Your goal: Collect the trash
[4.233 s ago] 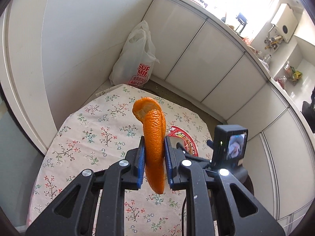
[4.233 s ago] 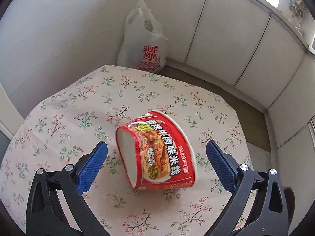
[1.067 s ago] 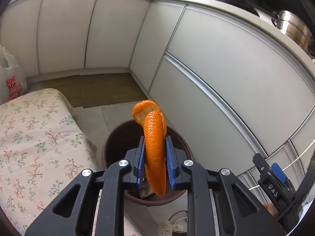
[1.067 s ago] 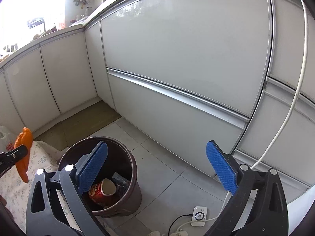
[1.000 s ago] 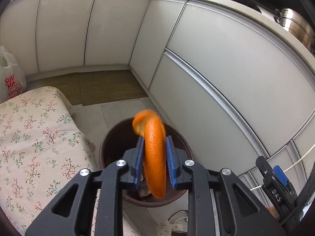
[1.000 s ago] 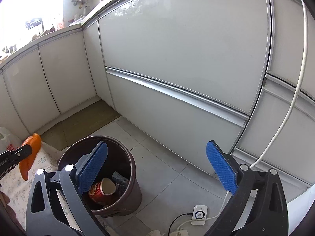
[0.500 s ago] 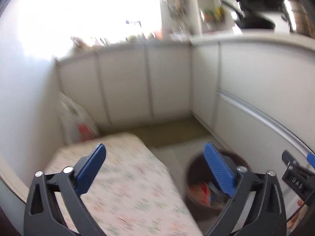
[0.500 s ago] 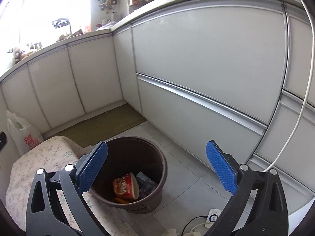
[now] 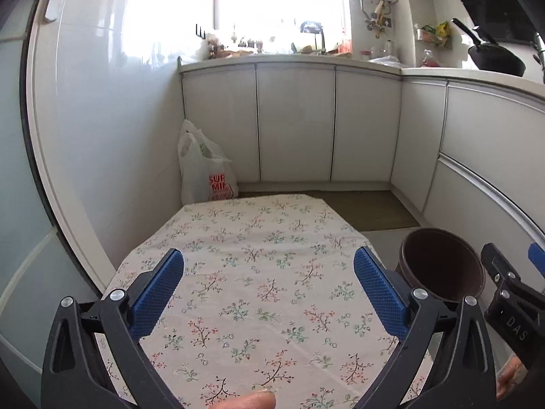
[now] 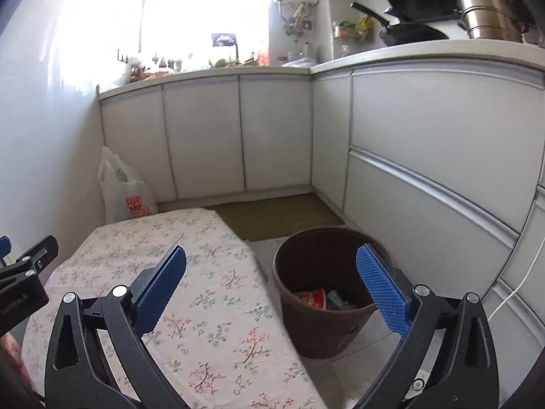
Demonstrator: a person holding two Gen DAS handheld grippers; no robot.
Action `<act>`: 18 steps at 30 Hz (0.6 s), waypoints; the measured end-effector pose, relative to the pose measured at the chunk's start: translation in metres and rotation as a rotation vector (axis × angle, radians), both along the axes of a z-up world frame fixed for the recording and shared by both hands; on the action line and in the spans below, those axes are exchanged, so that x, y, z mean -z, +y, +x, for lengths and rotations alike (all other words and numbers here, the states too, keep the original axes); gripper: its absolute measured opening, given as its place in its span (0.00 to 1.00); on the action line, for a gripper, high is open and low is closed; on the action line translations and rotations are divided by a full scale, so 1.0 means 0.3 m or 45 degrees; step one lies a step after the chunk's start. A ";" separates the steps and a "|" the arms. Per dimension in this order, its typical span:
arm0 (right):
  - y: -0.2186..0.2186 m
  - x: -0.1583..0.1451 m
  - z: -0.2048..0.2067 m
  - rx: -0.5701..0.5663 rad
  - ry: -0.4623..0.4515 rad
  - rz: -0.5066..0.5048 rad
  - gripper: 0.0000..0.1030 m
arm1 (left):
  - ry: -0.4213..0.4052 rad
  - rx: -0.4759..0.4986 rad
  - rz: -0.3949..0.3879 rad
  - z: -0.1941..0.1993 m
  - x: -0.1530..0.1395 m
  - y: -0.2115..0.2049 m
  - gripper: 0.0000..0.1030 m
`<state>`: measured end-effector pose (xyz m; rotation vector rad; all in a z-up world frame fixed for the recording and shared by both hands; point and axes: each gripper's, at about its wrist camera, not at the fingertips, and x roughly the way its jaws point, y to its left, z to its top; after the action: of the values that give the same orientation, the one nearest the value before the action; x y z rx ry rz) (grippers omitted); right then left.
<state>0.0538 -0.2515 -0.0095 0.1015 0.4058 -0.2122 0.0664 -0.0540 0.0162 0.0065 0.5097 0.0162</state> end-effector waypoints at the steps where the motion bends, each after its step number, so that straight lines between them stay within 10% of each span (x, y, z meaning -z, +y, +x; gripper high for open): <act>1: 0.018 0.010 0.012 -0.013 0.025 0.001 0.93 | 0.028 0.016 -0.006 0.012 0.000 0.012 0.95; 18: 0.060 0.017 0.027 -0.018 -0.012 -0.038 0.93 | 0.075 0.029 -0.034 0.046 0.014 0.039 0.95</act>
<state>0.0621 -0.2336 -0.0145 0.0699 0.3934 -0.2034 0.0801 -0.0422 0.0119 -0.0132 0.5685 -0.0128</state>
